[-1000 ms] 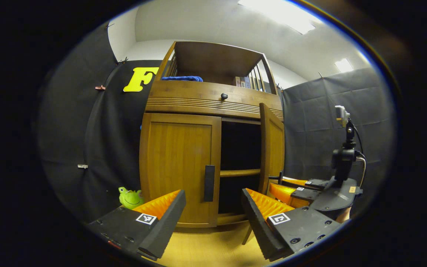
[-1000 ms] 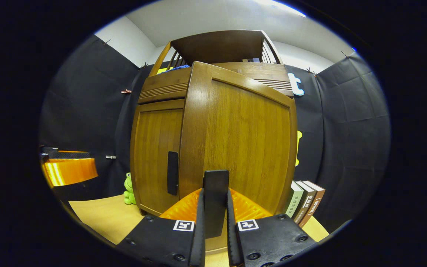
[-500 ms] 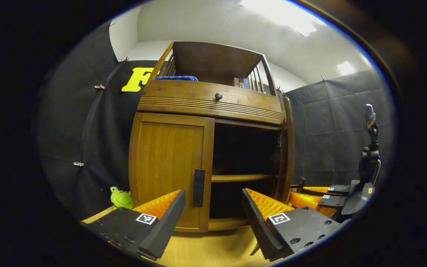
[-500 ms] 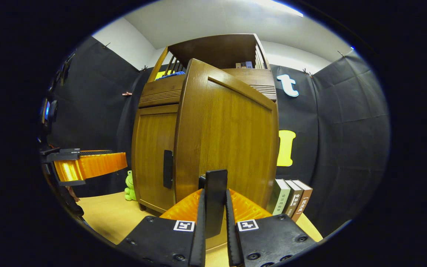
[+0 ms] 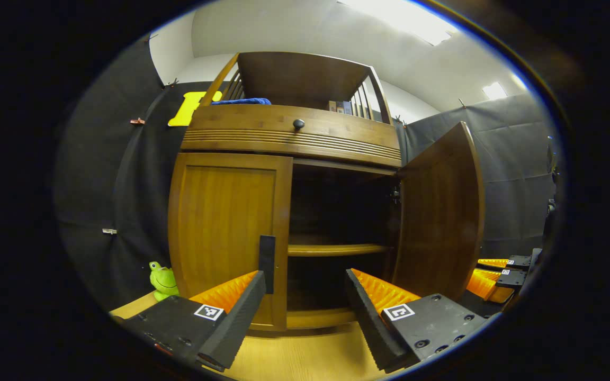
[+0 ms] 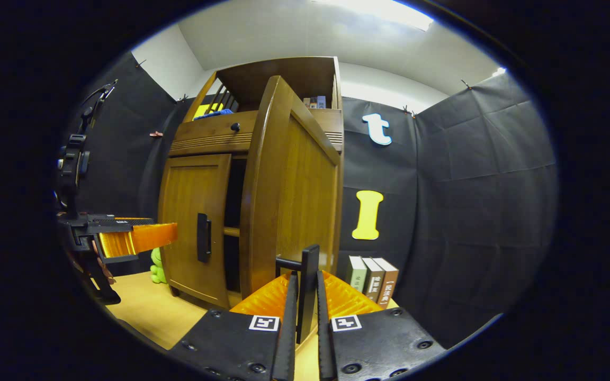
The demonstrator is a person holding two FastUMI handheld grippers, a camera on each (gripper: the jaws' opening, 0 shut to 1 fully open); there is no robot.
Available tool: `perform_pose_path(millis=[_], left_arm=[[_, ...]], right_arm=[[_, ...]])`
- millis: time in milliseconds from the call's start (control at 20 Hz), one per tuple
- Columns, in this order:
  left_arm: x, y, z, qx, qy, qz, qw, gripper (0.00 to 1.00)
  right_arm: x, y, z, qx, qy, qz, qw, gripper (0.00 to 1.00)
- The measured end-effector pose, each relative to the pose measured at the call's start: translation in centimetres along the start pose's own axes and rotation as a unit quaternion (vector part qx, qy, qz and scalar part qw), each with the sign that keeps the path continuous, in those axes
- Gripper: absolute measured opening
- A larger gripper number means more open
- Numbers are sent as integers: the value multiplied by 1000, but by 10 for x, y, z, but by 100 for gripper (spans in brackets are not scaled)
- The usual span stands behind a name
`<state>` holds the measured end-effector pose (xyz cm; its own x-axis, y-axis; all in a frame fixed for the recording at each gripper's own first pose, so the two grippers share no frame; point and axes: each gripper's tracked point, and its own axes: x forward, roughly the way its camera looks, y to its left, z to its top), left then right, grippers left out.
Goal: Open the right door of the double-door shoe cabinet with the right hand, and open the left door with the left hand.
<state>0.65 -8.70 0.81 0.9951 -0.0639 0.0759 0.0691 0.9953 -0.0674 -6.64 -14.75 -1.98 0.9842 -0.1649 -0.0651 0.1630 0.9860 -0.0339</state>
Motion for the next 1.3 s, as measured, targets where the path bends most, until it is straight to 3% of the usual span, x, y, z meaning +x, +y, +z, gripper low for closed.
perform_pose_path(millis=[150, 600, 850, 1000, 1150, 1250, 1300], left_arm=[[8, -4, 2, 9, -8, 11, 1000, 94], [61, 24, -14, 19, 6, 70, 997, 94], [83, 47, -10, 21, -24, 73, 997, 94], [92, 64, -4, 8, -38, 77, 996, 94], [101, 81, -9, 0, -28, 91, 995, 92], [111, 84, -16, 4, -18, 92, 996, 89], [116, 86, -20, 8, -11, 91, 996, 94]], right_arm=[[-4, -33, -2, -11, 4, -35, 999, 20], [-15, -63, -10, -36, 15, -31, 999, 15], [-27, -99, -9, -47, 9, -64, 997, 15], [-36, -88, -13, -13, 15, -27, 999, 13], [-52, -90, -14, -14, 14, -15, 1000, 17], [-64, -94, -8, -17, 1, -14, 1000, 45], [-68, -102, -5, -19, -10, -24, 999, 60]])
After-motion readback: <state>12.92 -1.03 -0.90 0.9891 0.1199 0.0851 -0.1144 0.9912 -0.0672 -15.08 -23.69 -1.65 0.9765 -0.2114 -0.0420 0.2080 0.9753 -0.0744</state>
